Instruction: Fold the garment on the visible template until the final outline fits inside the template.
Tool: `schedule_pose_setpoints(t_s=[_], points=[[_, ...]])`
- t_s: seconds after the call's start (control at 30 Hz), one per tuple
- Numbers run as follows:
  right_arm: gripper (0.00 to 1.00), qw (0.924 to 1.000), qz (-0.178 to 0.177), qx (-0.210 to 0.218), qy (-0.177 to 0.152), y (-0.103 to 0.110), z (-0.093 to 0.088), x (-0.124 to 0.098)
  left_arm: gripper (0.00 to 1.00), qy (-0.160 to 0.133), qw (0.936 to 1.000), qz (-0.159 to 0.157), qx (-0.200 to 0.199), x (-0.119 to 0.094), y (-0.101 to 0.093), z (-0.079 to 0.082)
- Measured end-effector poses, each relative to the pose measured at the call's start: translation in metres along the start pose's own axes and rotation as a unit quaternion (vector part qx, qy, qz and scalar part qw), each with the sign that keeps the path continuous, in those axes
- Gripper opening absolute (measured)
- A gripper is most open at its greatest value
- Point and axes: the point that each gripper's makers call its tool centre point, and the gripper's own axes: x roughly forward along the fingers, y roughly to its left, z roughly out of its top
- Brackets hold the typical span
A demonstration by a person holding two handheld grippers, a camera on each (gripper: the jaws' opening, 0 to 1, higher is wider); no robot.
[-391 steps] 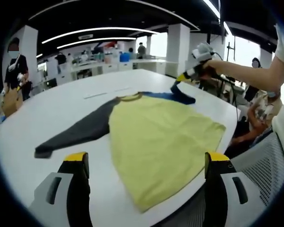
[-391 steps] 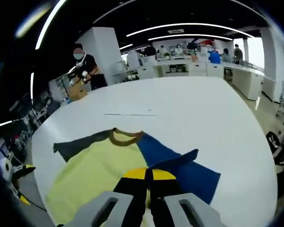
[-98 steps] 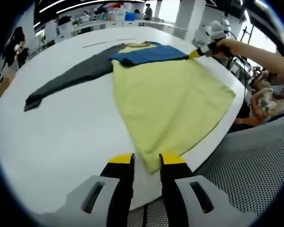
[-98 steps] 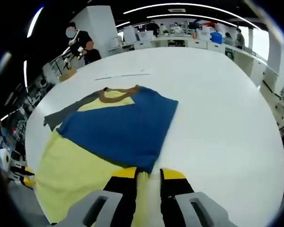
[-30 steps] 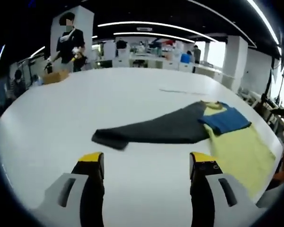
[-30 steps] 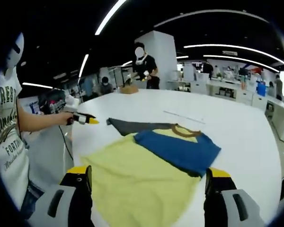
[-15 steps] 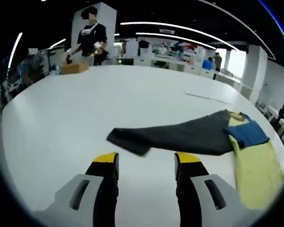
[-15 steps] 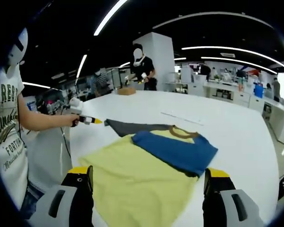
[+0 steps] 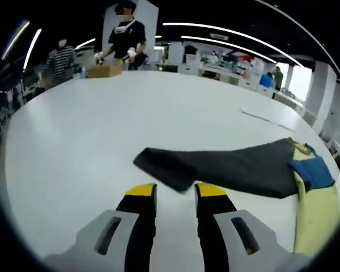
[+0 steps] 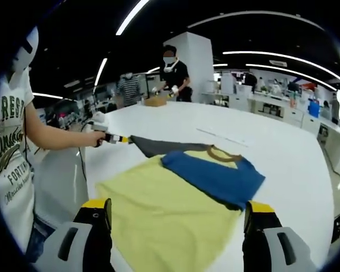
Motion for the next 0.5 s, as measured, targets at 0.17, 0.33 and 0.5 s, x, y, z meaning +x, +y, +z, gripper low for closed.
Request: schedule_pose_setpoints(t_s=[0.17, 0.33, 0.5], points=[[0.96, 1.0, 0.0, -0.002, 0.001, 0.0, 0.0, 0.002, 0.18, 0.01, 0.9999, 0.008, -0.002, 0.009, -0.001, -0.002], [0.96, 1.0, -0.006, -0.002, 0.004, -0.003, -0.002, 0.002, 0.16, 0.017, 0.9997, 0.014, 0.007, 0.015, 0.0, -0.006], [0.96, 0.9998, -0.008, -0.008, 0.015, -0.005, -0.008, 0.001, 0.14, 0.013, 0.9997, 0.022, 0.001, 0.017, 0.001, -0.006]])
